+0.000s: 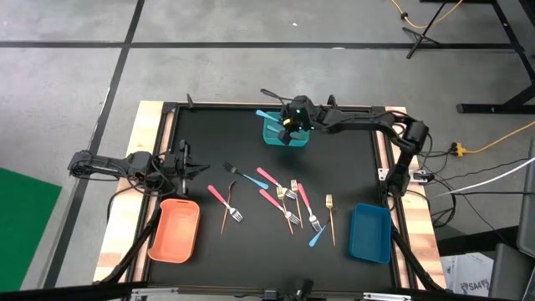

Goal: Sort silverware by color (type)
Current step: Put the blue fork into the green bin, then put the pink fork into the orange bin

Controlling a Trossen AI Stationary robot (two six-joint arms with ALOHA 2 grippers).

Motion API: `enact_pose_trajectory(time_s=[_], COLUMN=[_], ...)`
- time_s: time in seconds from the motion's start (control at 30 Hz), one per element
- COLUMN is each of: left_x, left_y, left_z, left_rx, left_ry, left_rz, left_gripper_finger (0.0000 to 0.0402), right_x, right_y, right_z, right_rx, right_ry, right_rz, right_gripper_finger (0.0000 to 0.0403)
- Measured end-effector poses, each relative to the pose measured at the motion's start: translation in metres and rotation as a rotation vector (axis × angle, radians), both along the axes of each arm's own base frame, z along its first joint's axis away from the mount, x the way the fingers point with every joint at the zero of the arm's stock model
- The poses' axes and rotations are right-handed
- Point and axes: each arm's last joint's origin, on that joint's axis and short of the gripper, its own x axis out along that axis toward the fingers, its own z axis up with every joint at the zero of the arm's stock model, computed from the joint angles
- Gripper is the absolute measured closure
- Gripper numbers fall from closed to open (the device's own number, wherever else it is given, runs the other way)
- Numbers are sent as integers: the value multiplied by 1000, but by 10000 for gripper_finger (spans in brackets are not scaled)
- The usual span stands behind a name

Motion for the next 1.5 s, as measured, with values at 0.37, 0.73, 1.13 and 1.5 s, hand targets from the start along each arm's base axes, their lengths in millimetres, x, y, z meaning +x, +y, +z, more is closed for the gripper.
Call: enact_pose_trajectory(time_s=[0.37,0.73,1.13,1.5], left_x=[0,0,0,0], left_y=[0,0,0,0], left_z=[0,0,0,0], left_rx=[0,0,1,1], left_ry=[0,0,0,0], left_rz=[0,0,0,0], left_gripper_finger=[401,401,401,401], right_x=[-12,-22,-24,-24], right_y=[1,6,7,7], right_z=[-19,-36,-39,-39], right_rx=[-32,-5,2,2], right_ry=[47,88,105,104], right_rz=[-74,-125,-124,-124], right_gripper_finger=[400,399,378,325])
